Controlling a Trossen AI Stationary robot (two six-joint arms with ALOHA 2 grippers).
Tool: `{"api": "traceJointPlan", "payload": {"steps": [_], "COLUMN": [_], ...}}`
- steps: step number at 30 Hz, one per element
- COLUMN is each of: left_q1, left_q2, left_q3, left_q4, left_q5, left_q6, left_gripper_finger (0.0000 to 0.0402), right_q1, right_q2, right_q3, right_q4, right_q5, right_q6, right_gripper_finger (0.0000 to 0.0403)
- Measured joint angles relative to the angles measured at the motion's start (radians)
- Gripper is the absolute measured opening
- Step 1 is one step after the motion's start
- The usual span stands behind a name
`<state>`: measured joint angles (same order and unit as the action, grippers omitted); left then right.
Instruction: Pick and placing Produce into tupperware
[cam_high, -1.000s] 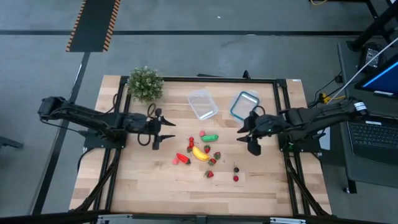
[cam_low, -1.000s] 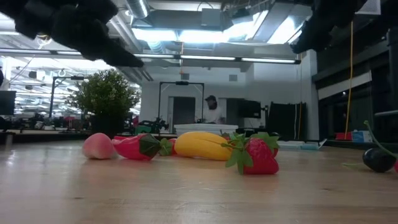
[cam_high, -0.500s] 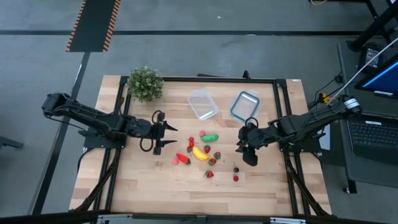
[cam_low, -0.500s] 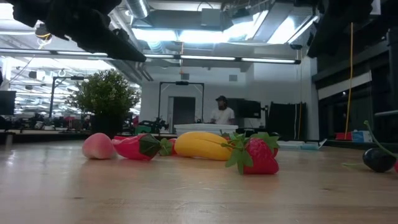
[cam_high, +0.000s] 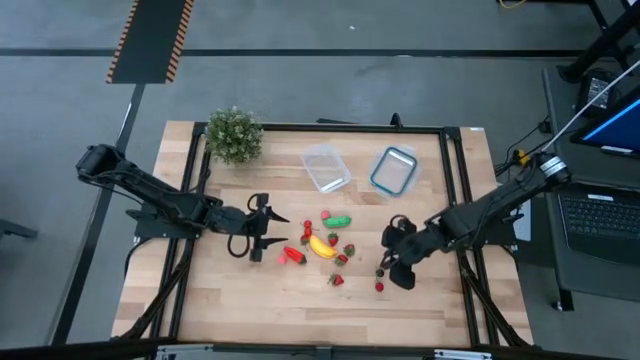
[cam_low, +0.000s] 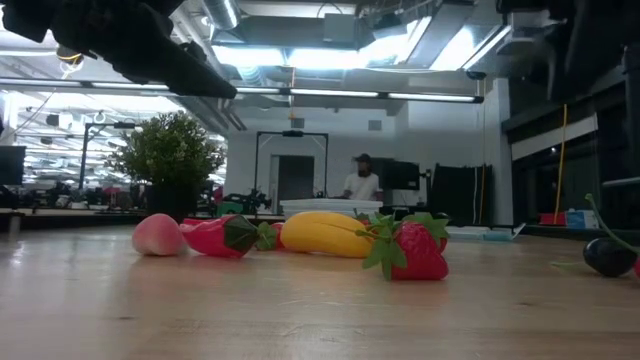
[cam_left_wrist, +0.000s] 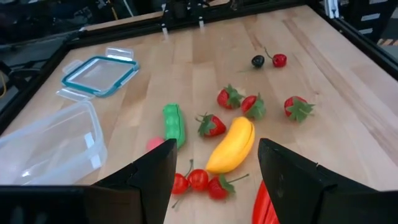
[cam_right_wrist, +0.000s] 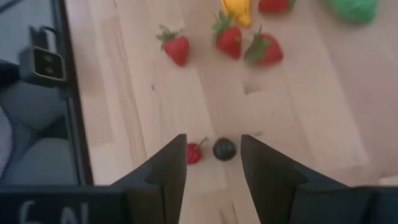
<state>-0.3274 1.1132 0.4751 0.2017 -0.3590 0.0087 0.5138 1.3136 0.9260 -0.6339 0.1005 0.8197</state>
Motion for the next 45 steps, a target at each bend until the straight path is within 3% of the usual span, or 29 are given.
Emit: {"api": "traceJointPlan", "payload": {"steps": [7,17,23,45], "left_q1": [-0.01,-0.015,-0.015,-0.015], "left_q2": [0.0,0.0,0.0,0.0], "left_q3": [0.0,0.0,0.0,-0.001], "left_q4": [0.003,0.001,0.0,-0.007], "left_q5": [-0.003,0.004,0.005,0.005], "left_q6": [-0.02,-0.026,-0.025,-0.024], "left_gripper_finger": [0.022,0.022,0.022,0.022], "right_q1": [0.033,0.065,0.08,0.079], "right_q2": [0.106,0.278,0.348,0.462], "right_q3": [0.015,0.182,0.213,0.212], "right_q4": [-0.007,-0.184,-0.184,-0.172], "right_q5": [0.0,0.001,0.001,0.02], "right_q6": [0.018,0.013,0.01,0.04], "right_gripper_finger": [0.0152,0.0152,0.0152,0.0152]}}
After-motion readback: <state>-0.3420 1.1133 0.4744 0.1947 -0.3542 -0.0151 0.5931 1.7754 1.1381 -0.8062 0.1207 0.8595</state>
